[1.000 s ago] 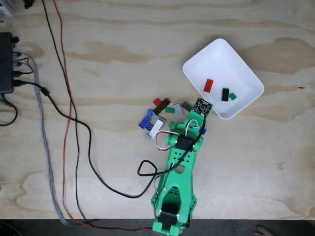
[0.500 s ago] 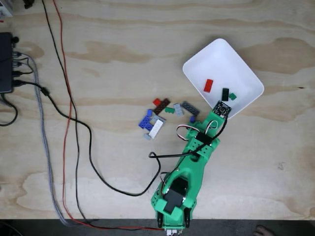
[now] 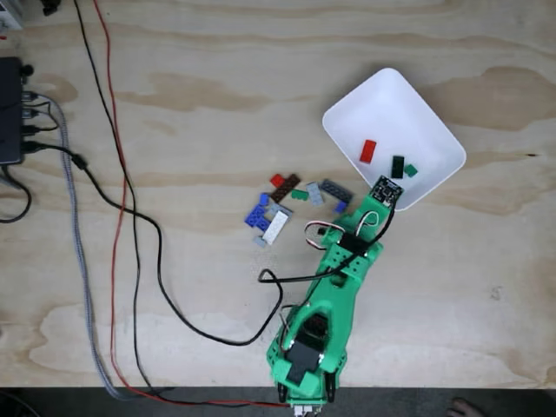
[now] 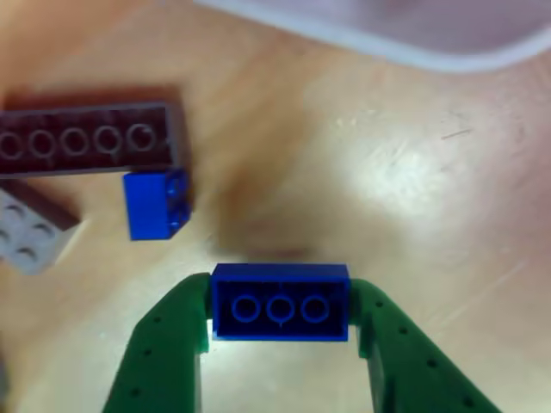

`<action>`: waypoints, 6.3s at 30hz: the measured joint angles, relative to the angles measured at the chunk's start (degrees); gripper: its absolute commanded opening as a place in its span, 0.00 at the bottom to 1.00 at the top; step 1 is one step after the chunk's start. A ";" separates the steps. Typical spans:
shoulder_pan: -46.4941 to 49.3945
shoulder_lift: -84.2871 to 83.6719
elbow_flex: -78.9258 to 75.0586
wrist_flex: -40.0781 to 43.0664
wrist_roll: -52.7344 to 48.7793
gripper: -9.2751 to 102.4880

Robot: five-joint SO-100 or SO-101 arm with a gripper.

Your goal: Put all lego bricks in the bin.

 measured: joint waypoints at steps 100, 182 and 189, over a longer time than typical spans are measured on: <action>-11.60 19.69 -7.65 -2.72 15.03 0.08; 4.13 -22.41 -33.22 -5.10 33.13 0.32; 0.44 -7.12 -29.44 1.41 37.44 0.28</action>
